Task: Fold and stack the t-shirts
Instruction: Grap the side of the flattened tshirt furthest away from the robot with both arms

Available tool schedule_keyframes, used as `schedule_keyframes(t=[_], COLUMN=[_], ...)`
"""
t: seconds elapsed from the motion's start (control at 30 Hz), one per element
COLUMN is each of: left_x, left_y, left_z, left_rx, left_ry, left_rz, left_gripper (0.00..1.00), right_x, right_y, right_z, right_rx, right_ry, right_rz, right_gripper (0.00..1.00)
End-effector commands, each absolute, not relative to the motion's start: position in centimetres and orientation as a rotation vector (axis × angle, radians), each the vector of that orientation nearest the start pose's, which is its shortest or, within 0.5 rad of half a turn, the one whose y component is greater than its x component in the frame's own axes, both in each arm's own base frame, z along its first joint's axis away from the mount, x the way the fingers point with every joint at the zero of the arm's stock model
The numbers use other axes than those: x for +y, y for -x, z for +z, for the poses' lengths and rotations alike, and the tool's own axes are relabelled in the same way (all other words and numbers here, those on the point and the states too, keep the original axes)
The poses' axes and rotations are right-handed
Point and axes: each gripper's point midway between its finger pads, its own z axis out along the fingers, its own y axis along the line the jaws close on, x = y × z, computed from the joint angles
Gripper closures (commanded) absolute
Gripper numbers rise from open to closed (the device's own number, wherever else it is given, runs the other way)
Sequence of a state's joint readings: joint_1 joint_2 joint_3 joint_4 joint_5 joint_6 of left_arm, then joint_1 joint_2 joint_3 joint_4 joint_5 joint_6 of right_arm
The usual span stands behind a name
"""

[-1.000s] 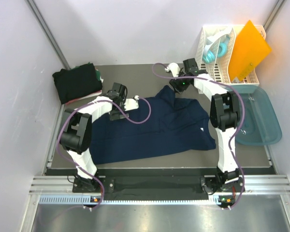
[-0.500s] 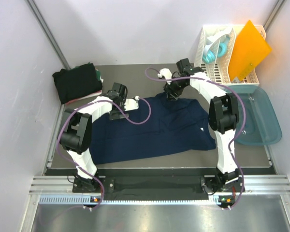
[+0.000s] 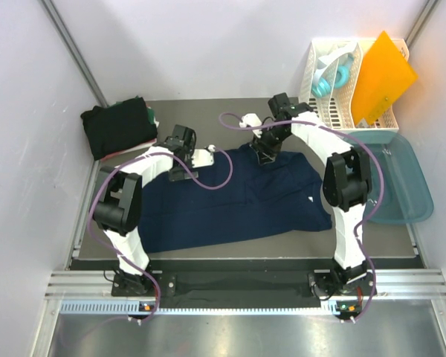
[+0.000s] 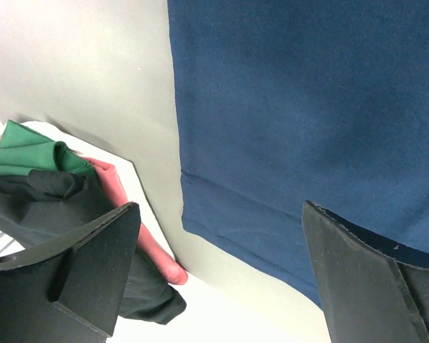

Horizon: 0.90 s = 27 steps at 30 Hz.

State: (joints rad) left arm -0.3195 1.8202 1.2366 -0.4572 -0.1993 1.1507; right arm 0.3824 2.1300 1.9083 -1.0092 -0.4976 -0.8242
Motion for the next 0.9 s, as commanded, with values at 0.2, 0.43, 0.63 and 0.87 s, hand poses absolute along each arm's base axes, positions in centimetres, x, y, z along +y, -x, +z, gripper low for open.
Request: schedule_keyframes(t=[0.2, 0.43, 0.63, 0.87], left_x=[-6.6, -6.4, -6.4, -6.5], left_y=[-43.5, -43.3, -43.7, -44.0], left_z=[8.6, 8.6, 8.5, 8.5], left_rx=[1.996, 2.01, 2.012, 2.012], left_ry=[-1.721, -1.71, -1.706, -1.715], left_rz=[0.566, 0.573, 0.581, 0.581], left_gripper=[0.01, 0.01, 0.01, 0.01], right_x=[17.6, 18.3, 21.9, 25.5], right_y=[-54.5, -56.1, -53.3, -48.6], right_z=[15.2, 12.2, 9.3, 10.1], right_rx=[2.04, 2.07, 2.09, 2.05], right_ry=[1.065, 1.101, 1.208, 1.327], right_rz=[0.128, 0.13, 0.245, 0.412], right_gripper=[0.47, 0.46, 0.46, 0.46])
